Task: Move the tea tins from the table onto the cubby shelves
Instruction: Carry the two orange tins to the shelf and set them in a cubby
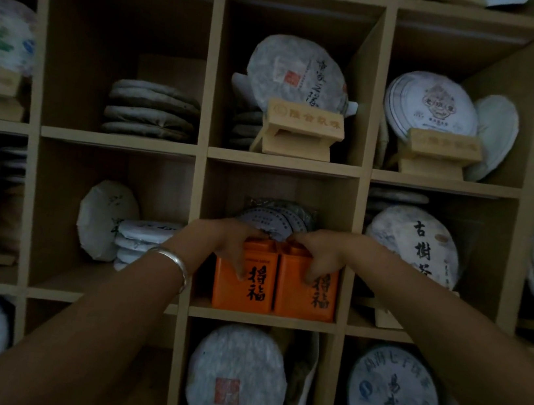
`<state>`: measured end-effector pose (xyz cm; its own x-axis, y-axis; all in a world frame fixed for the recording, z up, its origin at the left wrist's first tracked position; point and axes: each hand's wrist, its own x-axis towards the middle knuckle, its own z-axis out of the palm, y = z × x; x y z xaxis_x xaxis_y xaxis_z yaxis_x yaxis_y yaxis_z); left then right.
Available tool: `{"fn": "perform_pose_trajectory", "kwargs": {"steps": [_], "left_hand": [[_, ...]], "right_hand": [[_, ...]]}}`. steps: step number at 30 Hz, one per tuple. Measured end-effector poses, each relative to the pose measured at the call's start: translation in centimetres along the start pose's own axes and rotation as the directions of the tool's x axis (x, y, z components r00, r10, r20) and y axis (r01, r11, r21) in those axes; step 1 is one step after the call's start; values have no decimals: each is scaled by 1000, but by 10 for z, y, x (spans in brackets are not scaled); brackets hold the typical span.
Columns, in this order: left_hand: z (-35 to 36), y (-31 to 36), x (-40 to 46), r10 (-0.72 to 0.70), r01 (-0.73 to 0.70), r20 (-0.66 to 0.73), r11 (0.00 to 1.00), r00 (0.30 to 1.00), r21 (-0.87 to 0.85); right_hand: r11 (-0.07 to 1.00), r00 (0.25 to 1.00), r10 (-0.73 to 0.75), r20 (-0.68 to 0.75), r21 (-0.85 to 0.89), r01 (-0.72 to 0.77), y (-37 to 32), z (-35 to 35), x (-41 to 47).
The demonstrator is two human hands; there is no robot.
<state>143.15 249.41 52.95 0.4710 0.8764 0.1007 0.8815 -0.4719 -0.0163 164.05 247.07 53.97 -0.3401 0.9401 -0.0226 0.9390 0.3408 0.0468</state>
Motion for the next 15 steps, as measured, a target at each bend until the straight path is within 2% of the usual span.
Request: {"fn": "perform_pose_trajectory", "kwargs": {"steps": [4,8,12,15], "left_hand": [[4,-1,-2,10,-10,-13,998,1000,-62],[15,-5,-8,74,-90,-152,991,986,-103],[21,-12,-15,87,-90,-239,996,967,-2],[24,-12,-19,85,-83,-255,996,963,18]], "right_hand": [[1000,1000,0,11,5,0,-1,1,-1],[997,995,-51,-90,-56,46,-1,4,-5],[965,988,-78,-132,-259,42,6,9,-13],[945,982,-102,-156,-324,46,8,16,-14]]}}
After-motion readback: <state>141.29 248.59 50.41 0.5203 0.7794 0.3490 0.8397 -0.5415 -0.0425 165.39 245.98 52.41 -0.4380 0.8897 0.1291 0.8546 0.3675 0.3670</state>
